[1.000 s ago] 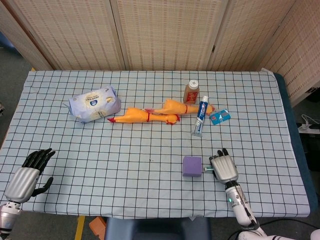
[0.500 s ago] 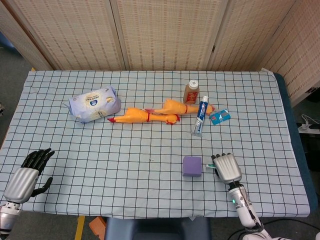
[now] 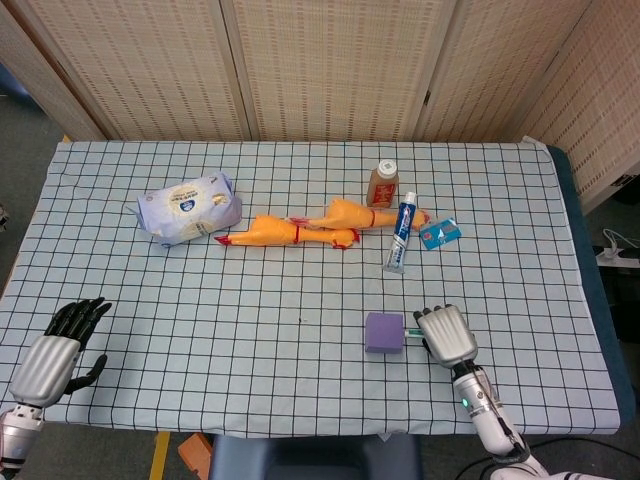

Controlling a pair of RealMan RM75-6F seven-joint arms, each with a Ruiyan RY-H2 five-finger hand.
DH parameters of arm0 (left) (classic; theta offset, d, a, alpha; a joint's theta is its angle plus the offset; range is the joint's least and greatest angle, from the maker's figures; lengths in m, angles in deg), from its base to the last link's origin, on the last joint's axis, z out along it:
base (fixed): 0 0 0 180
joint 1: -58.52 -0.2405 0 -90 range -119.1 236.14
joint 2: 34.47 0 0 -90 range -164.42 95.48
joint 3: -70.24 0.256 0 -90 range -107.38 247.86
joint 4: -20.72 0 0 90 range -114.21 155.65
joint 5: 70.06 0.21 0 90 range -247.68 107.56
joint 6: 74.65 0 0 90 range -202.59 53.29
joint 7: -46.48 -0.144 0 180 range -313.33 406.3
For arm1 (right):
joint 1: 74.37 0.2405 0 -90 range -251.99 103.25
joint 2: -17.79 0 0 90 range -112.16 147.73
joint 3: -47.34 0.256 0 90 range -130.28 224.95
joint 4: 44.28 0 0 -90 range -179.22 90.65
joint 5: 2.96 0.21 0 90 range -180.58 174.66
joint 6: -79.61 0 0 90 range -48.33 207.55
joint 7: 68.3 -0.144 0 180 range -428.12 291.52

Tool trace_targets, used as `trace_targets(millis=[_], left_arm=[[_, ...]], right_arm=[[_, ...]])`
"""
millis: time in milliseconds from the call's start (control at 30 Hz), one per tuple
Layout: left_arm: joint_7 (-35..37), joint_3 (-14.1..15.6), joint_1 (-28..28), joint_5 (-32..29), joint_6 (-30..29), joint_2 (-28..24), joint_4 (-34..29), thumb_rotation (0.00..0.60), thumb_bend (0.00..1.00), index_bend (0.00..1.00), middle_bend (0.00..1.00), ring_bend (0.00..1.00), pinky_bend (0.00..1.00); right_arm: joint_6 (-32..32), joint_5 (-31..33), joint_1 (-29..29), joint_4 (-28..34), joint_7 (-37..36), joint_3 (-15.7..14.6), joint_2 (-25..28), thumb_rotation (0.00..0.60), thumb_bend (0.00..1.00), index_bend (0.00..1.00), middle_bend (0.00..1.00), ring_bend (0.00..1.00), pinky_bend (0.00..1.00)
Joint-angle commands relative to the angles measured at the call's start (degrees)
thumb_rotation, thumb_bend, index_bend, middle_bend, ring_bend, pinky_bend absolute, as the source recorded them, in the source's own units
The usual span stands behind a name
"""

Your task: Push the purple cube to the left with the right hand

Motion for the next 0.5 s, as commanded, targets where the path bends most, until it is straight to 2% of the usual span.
trace_targets(millis=[33,500], left_arm=[[0.29,-0.07,0.07,-0.16,0.14,-0.10,0.01,0.600,0.44,0.00,0.00,0.00,0.07],[1.56,-0.10,0.47,-0.28,0.76,-0.34,0.20,0.600,0.44,0.00,0.00,0.00,0.07]], right_arm=[[1.28,1.06,1.29,-0.73,1.39,0.48,-1.77,0.600,0.30,1.00,0.79,0.59,0.64],[3.70,4.99,7.18,-3.21,5.90,4.23,-10.74,0.600,0.30,1.00,0.79,0.59,0.64]])
